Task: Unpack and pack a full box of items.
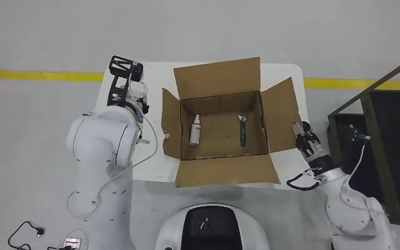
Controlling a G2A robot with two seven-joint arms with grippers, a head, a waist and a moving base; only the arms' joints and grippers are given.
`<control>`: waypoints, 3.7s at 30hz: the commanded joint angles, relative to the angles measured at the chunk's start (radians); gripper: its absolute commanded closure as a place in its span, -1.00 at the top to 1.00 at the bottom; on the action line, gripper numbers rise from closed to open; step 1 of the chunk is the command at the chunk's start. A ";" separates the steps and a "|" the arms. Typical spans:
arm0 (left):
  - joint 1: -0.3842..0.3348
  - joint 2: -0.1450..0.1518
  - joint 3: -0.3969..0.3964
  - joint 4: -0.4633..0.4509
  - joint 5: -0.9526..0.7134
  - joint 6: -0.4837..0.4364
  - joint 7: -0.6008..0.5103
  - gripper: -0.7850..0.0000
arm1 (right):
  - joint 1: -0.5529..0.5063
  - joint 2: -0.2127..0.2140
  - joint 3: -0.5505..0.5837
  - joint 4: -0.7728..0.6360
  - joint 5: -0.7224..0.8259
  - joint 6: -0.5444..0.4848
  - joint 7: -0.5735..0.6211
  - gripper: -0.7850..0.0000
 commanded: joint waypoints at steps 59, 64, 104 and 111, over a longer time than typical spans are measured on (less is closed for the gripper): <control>0.309 0.049 -0.037 0.303 0.183 -0.015 0.316 -1.00 | -0.054 -0.028 -0.030 -0.011 0.097 0.145 -0.109 -1.00; 0.279 0.045 -0.045 0.360 0.145 0.048 0.277 -1.00 | -0.056 -0.029 -0.024 -0.012 0.101 0.144 -0.106 -1.00; 0.282 0.038 0.034 0.387 0.069 0.142 0.263 1.00 | -0.067 -0.031 0.012 -0.016 0.122 0.100 -0.035 -1.00; 0.304 0.043 0.044 0.273 0.090 0.108 0.271 1.00 | -0.062 -0.031 0.010 -0.016 0.116 0.091 -0.025 -0.89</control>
